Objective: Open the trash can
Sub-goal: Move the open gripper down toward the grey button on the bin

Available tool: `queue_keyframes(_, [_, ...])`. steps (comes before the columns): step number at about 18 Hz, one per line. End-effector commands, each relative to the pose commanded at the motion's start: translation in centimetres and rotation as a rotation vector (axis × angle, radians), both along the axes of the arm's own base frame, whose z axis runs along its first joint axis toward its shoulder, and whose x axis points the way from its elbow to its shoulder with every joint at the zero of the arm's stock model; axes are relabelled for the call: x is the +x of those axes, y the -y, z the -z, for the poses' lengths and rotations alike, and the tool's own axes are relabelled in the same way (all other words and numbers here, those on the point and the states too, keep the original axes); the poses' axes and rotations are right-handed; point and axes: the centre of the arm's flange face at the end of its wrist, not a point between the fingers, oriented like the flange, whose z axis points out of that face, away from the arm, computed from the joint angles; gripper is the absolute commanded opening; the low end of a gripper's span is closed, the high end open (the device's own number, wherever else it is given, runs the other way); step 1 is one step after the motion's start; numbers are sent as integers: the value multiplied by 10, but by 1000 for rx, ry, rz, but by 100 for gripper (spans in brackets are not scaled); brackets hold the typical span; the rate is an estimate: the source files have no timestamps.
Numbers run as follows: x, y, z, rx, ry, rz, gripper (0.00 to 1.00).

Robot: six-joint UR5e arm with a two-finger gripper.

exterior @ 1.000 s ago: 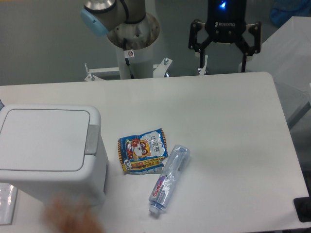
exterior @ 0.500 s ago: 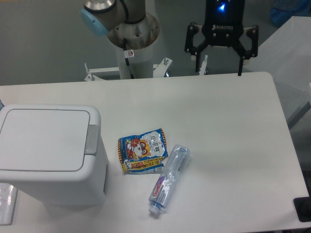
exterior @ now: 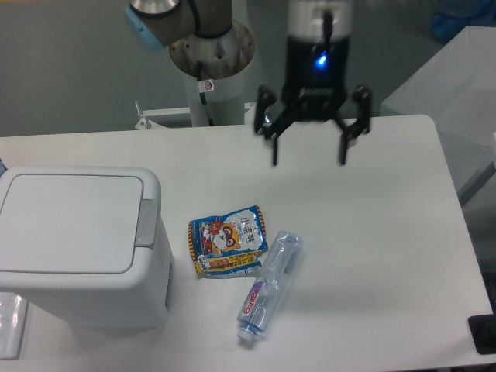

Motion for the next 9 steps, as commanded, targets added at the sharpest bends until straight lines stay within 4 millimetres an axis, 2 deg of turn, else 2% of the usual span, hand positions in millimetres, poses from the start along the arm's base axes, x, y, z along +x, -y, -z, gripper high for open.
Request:
queue_keyframes(2, [3,-12,12,11,55,-46,100])
queue_keyframes(6, [35,-50,34,-9,96,12,100])
queue_keyframes(9, [45,-57,38,-15,103,31,100])
